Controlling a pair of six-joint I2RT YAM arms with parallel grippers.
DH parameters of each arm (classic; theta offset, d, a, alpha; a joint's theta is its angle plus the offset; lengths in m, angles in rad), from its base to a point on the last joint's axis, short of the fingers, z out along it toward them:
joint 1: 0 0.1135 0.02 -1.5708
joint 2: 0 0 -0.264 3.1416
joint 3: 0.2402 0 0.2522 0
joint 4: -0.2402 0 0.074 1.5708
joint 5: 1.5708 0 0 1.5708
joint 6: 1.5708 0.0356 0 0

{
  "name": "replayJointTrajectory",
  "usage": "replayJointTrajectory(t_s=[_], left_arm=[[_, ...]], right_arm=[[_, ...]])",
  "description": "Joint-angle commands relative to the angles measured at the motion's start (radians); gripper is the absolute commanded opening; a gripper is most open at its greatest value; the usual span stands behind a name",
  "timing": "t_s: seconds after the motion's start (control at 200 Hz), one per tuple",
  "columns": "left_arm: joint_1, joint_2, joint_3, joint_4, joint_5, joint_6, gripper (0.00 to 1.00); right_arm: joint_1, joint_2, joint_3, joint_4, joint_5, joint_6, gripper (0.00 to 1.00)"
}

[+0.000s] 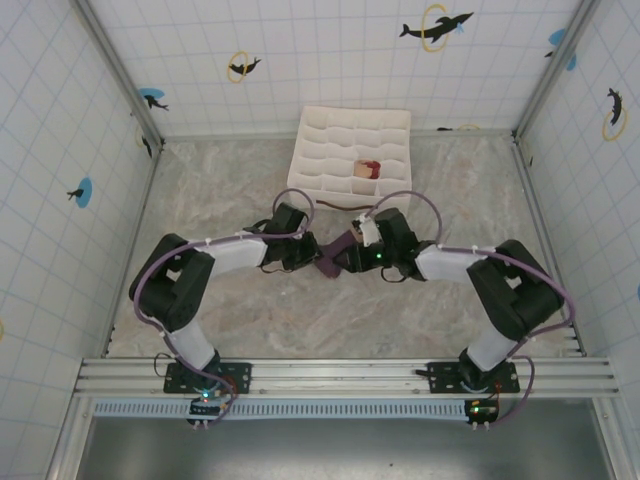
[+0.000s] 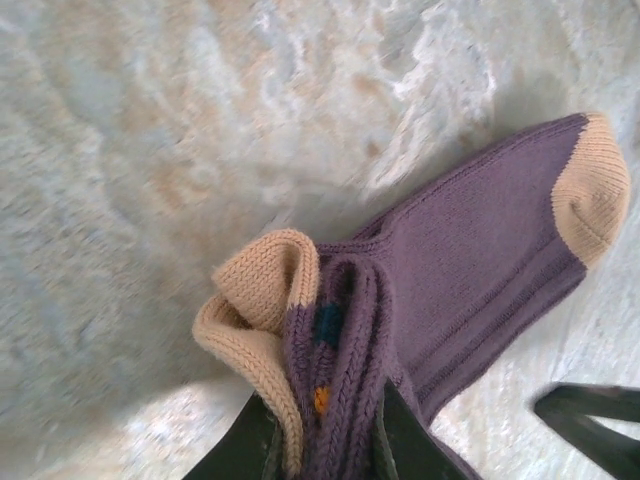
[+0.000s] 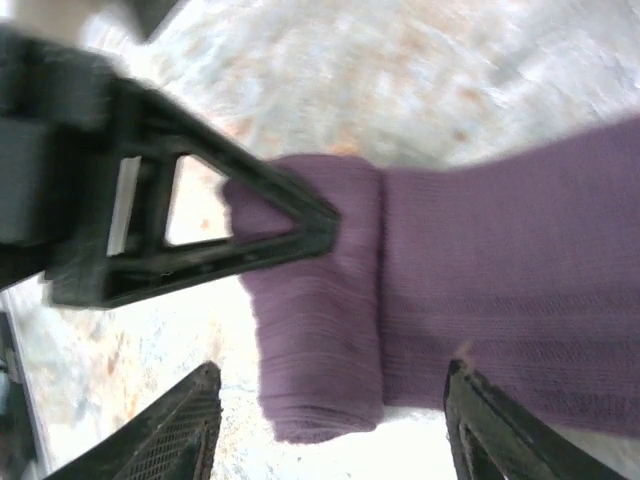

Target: Roll the socks

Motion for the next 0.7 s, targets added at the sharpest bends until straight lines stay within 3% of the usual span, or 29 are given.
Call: replayJointTrajectory(t_s=[0.0, 0.205, 0.355, 0.455, 0.696], left_arm=[[0.000, -0.045, -0.031, -0.145, -0.028, 0.029, 0.06], [0.000, -0.096, -0.070, -0.190, -0.008, 0.028, 0.08], [0.000, -0.127, -0.101, -0.191, -0.007, 0.020, 0.10], [0.000, -0.138, -0.117, -0.189, -0.010, 0.016, 0.10], [0.000, -0.138, -0.125, -0.176, -0.002, 0.014, 0.11]], right_arm=[[0.112, -0.069, -0.017, -0.082, 0.257, -0.184, 0.65], [0.342, -0.052, 0.020, -0.077, 0.609, -0.330, 0.70], [0.453, 0.016, 0.035, -0.019, 0.808, -0.388, 0.70], [0.485, 0.064, 0.050, 0.006, 0.860, -0.412, 0.69], [0.492, 0.134, 0.060, 0.063, 0.831, -0.393, 0.64]])
